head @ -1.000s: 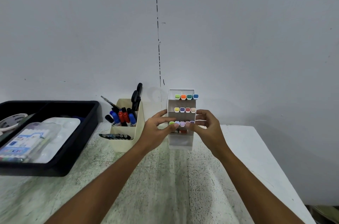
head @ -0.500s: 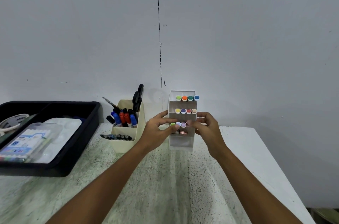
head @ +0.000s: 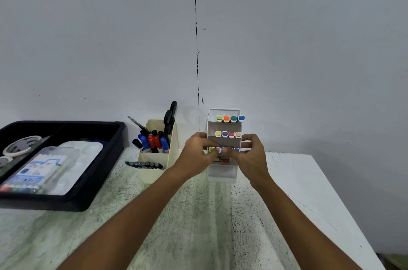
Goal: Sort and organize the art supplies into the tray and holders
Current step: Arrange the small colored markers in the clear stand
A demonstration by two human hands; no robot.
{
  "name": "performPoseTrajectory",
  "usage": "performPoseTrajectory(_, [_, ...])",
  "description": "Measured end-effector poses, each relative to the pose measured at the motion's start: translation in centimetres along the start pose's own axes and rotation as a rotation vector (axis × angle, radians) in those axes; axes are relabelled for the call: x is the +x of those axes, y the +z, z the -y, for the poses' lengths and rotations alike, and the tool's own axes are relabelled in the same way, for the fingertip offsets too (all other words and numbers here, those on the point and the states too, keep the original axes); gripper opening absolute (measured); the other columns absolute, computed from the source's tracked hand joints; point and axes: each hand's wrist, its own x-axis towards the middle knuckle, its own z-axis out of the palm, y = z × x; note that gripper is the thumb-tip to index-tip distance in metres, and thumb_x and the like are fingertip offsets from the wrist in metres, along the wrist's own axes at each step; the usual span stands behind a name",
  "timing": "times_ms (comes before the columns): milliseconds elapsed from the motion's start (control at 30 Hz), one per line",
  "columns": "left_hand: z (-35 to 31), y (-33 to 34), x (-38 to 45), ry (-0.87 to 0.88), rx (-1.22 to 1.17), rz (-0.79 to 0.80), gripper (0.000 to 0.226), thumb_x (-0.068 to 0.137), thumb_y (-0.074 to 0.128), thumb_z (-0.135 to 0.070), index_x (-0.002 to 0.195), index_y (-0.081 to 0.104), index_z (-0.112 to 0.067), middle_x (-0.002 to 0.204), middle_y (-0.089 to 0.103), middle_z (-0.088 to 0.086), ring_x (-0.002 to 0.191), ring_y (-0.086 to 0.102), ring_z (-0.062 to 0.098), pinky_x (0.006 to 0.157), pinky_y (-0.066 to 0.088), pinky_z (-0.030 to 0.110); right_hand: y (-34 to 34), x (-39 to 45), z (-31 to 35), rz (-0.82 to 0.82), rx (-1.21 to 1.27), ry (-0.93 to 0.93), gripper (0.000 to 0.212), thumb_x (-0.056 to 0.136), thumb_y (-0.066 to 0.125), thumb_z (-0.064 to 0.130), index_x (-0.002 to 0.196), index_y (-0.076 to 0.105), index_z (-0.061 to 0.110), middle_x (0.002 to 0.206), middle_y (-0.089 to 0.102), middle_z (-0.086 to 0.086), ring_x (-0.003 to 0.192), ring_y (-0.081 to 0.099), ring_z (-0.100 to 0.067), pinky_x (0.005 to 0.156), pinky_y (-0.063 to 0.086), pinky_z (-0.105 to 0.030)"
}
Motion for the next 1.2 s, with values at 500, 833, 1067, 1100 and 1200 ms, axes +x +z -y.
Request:
performPoseTrajectory(500, [1.9, 1.4, -2.0, -0.027, -0.408, -0.276, 0.021, 0.082, 0.071, -0.002, 0.091, 0.072, -0.021, 0.095, 0.071, 0.000, 0.088, 0.068, 0.007, 0.077, 0.053, 0.020, -0.6, -0.1, 0.5, 0.024, 0.000, 0.033, 0.044, 0.073, 0.083, 0.018, 0.107, 0.054, 0.014, 0.096, 0.064, 0.001, 0.081, 0.063, -0.013, 0.063, 0.050, -0.023])
performPoseTrajectory(833, [1.4, 0.5, -1.0, 0.206, 0.056, -0.233, 0.008, 0.082, 0.070, -0.002, 0.089, 0.074, -0.002, 0.088, 0.066, 0.004, 0.076, 0.063, 0.013, 0.068, 0.055, 0.022, -0.4, 0.4, 0.0, 0.011, 0.042, 0.044, 0.015, 0.089, 0.061, 0.009, 0.103, 0.055, 0.011, 0.090, 0.064, -0.008, 0.076, 0.063, -0.015, 0.063, 0.054, -0.029])
performPoseTrajectory(1067, [-0.1, -0.4, -1.4, 0.138, 0.249, 0.036, 0.045, 0.084, 0.069, -0.018, 0.126, 0.057, -0.007, 0.110, 0.065, 0.008, 0.092, 0.060, 0.019, 0.081, 0.051, 0.028, -0.6, 0.9, -0.1, 0.053, 0.013, 0.093, 0.013, 0.088, 0.059, 0.009, 0.098, 0.057, 0.018, 0.096, 0.065, -0.006, 0.092, 0.064, -0.024, 0.081, 0.055, -0.042])
performPoseTrajectory(1100, [-0.2, -0.2, -1.4, 0.109, 0.297, 0.098, 0.051, 0.083, 0.070, -0.019, 0.130, 0.052, -0.010, 0.113, 0.064, 0.007, 0.097, 0.059, 0.020, 0.083, 0.048, 0.027, -0.6, 0.8, 0.0, 0.055, 0.015, 0.101, 0.013, 0.087, 0.061, 0.010, 0.096, 0.058, 0.019, 0.098, 0.065, -0.003, 0.097, 0.063, -0.022, 0.085, 0.054, -0.044])
performPoseTrajectory(1200, [-0.1, 0.5, -0.5, -0.018, 0.424, 0.239, 0.060, 0.076, 0.073, -0.025, 0.129, 0.046, -0.017, 0.116, 0.062, 0.004, 0.105, 0.059, 0.023, 0.086, 0.049, 0.031, -0.6, 0.8, 0.0, 0.067, 0.031, 0.113, 0.013, 0.081, 0.064, 0.016, 0.090, 0.059, 0.024, 0.100, 0.067, 0.000, 0.101, 0.063, -0.022, 0.091, 0.052, -0.049])
